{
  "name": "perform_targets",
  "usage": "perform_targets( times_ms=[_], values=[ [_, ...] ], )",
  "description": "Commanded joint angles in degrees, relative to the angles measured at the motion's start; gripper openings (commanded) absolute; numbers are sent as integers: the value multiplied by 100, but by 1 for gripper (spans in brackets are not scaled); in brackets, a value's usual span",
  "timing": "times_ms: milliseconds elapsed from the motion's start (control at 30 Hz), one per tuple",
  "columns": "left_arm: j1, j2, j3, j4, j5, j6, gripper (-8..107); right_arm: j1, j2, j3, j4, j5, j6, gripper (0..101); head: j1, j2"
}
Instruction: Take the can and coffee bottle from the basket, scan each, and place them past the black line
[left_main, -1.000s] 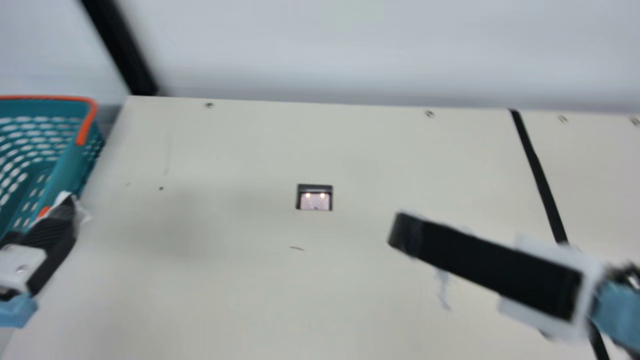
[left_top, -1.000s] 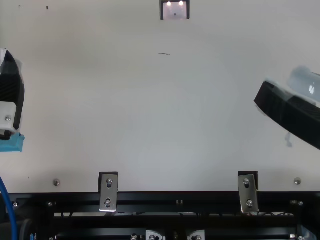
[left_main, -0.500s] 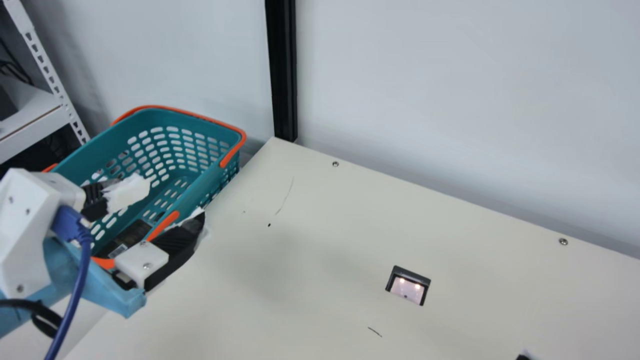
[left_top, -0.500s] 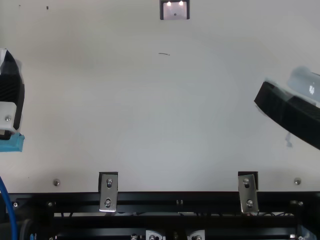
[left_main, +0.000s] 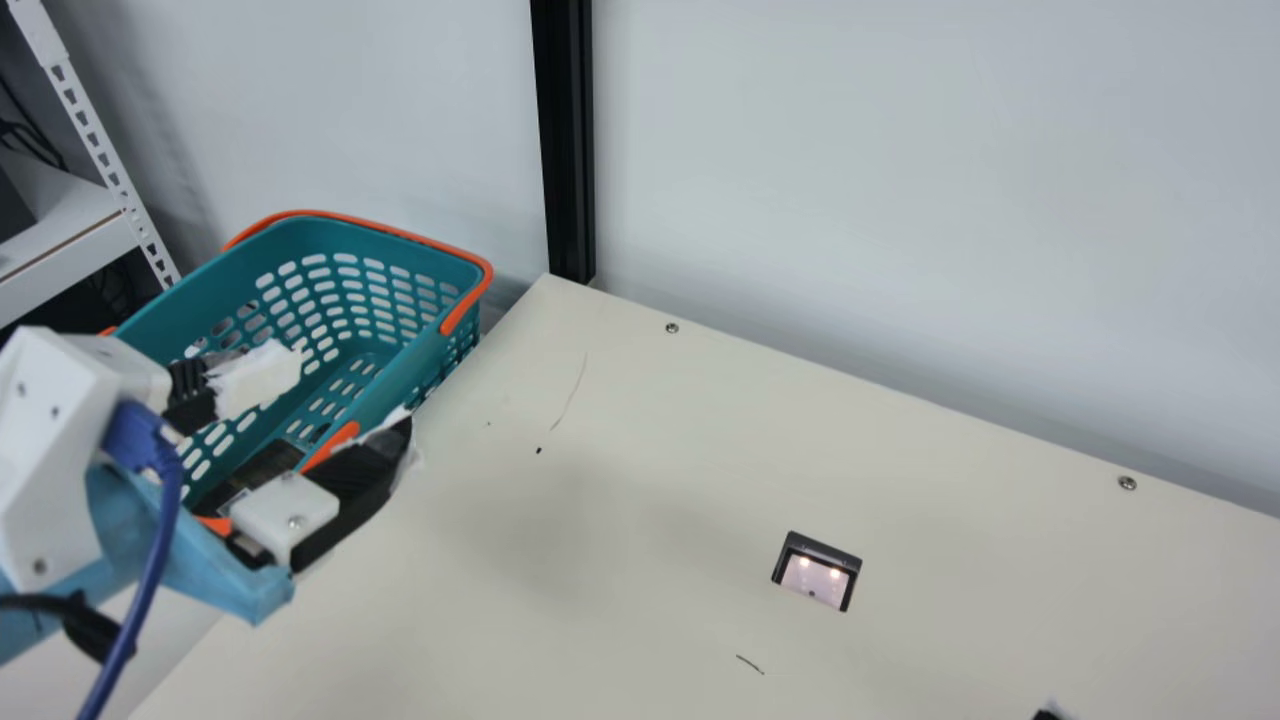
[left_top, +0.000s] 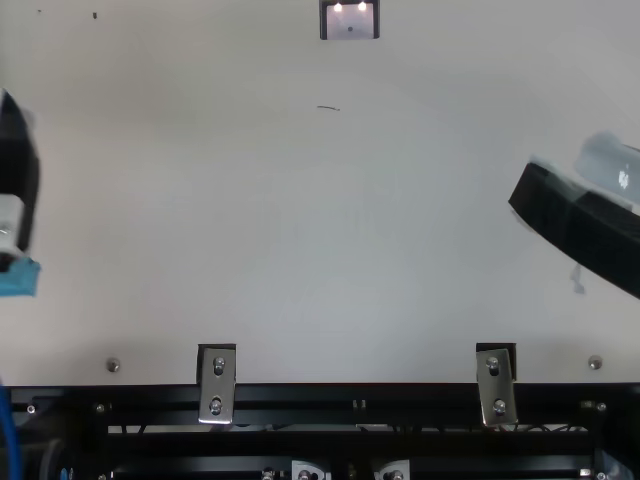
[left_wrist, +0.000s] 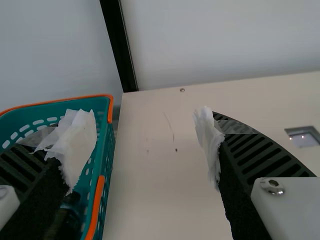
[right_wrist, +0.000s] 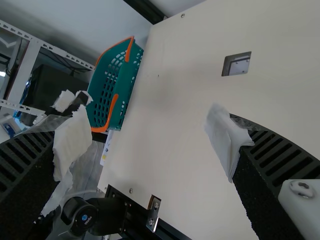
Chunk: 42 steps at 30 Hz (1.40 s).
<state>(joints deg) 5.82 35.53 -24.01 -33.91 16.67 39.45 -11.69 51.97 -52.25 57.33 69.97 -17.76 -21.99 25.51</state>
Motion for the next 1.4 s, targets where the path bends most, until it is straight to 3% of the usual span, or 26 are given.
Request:
perform_targets(
  times_ms=[0, 367, 667, 867, 1100, 1367],
  values=[
    [46, 197, -265, 60, -22, -309, 90, 0, 0, 0, 0, 0, 0, 101, -78, 95],
    [1072, 1730, -1941, 282, 512, -1080, 90, 0, 0, 0, 0, 5, 0, 101, -78, 95],
    [2056, 3293, -3526, 619, 1279, -688, 90, 0, 0, 0, 0, 5, 0, 101, -78, 95],
    [2353, 4365, -4453, 1020, 2010, -540, 90, 0, 0, 0, 0, 5, 0, 101, -78, 95],
    [2377, 5417, -5253, 1650, 2750, -636, 90, 0, 0, 0, 0, 5, 0, 101, -78, 95],
    [2414, 6466, -5769, 2172, 3113, -732, 90, 0, 0, 0, 0, 5, 0, 101, -78, 95]
  ],
)
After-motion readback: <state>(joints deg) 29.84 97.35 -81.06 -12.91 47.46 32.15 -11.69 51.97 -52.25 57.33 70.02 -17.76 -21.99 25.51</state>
